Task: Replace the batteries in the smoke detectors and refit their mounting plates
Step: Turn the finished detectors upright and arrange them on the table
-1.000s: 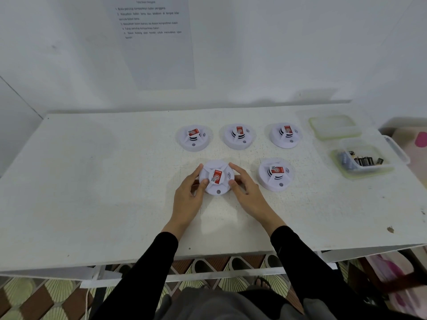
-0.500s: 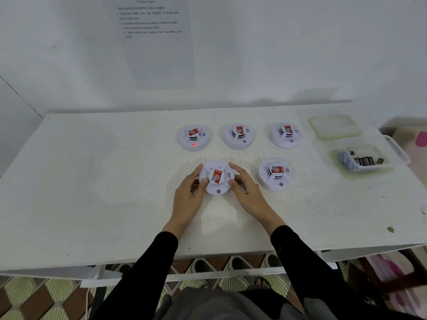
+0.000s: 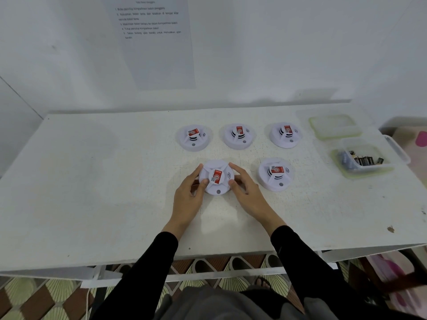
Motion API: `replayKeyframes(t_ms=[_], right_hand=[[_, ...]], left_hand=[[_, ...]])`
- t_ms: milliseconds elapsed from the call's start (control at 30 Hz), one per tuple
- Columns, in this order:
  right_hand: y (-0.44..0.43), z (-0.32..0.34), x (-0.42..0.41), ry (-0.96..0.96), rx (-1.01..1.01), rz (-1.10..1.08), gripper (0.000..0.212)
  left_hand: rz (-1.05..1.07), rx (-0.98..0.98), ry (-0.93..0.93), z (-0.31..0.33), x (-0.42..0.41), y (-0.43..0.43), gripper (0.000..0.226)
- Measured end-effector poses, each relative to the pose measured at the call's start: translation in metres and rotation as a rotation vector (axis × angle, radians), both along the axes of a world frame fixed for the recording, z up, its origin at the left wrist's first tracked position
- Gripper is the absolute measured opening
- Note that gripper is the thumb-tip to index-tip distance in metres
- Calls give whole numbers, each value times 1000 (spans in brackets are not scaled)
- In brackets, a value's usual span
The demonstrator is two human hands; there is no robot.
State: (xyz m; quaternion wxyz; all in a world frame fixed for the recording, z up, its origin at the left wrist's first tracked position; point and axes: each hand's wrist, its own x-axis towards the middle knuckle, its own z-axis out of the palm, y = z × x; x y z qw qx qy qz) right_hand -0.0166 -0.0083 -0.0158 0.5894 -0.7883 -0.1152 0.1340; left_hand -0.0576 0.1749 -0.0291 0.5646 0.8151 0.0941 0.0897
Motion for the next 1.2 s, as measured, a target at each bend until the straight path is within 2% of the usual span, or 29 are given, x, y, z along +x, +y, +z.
replayKeyframes(t_ms=[100, 267, 400, 500, 700, 867, 967, 1000, 1067, 1133, 1200], right_hand=[[2, -4, -1, -21, -8, -62, 38], [5, -8, 4, -91, -119, -130, 31], [8, -10, 7, -113, -216, -149, 32], [9, -12, 9, -94, -272, -146, 34], [12, 5, 21, 18, -187, -176, 40], [34, 35, 69, -33, -158, -114, 34], [57, 44, 101, 14, -211, -30, 34], [66, 47, 109, 41, -224, -1, 30], [81, 42, 127, 92, -282, 29, 4], [94, 36, 140, 122, -321, 36, 24], [103, 28, 147, 124, -329, 12, 30]], left_hand=[[18, 3, 9, 2, 0, -1, 47], [34, 117, -25, 6, 2, -6, 24], [71, 169, -6, 1, 6, -5, 32], [72, 169, 3, 1, 9, -4, 31], [109, 30, 144, 6, 23, 12, 41], [222, -67, 112, 20, 63, 45, 35], [265, -92, 117, 27, 95, 65, 35], [266, -85, 114, 28, 105, 70, 36], [256, -75, 151, 30, 123, 79, 41], [227, -93, 232, 28, 138, 85, 46], [173, -86, 294, 24, 147, 90, 49]])
